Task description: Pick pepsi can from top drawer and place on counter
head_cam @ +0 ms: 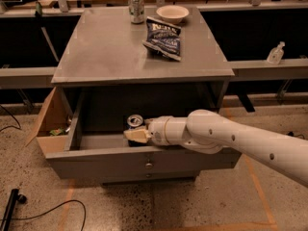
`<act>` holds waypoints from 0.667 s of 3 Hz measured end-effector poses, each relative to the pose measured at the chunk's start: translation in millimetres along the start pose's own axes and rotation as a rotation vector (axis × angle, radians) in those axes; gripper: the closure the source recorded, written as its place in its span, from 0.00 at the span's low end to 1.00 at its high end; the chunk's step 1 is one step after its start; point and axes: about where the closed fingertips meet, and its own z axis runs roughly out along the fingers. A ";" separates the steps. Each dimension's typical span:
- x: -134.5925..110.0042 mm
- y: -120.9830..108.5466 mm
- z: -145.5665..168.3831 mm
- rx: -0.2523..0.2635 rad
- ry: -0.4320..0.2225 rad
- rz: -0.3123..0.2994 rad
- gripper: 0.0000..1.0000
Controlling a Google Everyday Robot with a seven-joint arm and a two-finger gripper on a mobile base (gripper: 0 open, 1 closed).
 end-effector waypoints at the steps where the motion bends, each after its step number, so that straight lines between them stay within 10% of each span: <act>1: -17.8 -4.6 -25.6 0.057 -0.036 -0.024 0.87; 2: -39.5 -5.1 -74.3 0.125 -0.086 -0.065 1.00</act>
Offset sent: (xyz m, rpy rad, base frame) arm -0.0237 -0.1179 0.1225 -0.0306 -0.2350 -0.2036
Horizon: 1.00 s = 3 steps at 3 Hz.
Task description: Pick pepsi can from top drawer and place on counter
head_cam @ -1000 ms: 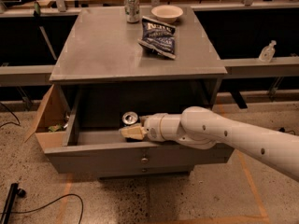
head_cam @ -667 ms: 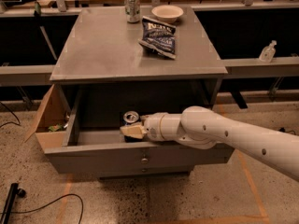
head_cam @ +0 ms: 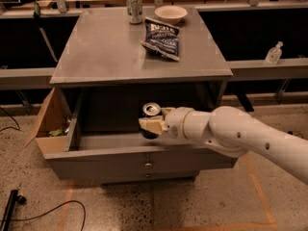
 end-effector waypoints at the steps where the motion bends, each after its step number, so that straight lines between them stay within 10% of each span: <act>1: -12.2 -2.3 -53.0 0.048 -0.039 -0.014 1.00; 3: -94.0 -40.4 -150.5 0.083 -0.028 -0.199 1.00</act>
Offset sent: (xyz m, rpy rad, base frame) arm -0.0424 -0.1490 0.1630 -0.1139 -0.1806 -0.0316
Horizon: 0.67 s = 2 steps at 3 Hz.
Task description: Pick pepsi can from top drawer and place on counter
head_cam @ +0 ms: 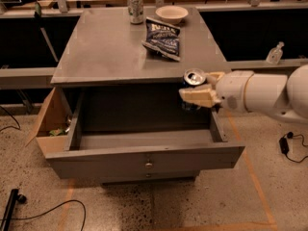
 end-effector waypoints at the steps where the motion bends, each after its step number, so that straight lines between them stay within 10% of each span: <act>1: -22.4 -26.6 10.8 -0.102 0.016 -0.096 1.00; 2: -46.9 -37.4 36.7 -0.237 0.007 -0.172 1.00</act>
Offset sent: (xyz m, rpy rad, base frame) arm 0.1330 -0.0005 0.1610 -0.0531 -0.2511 0.3864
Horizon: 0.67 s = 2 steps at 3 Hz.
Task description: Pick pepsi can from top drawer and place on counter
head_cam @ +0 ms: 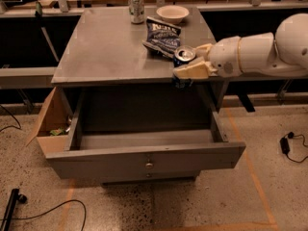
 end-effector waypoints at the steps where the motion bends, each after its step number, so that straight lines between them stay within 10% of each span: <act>1: -20.2 -26.1 5.2 -0.063 -0.022 -0.037 1.00; 2: -43.0 -63.1 -14.7 -0.043 -0.064 -0.057 1.00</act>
Offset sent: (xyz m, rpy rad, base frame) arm 0.0859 -0.0570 0.1053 0.0707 -0.1256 0.0437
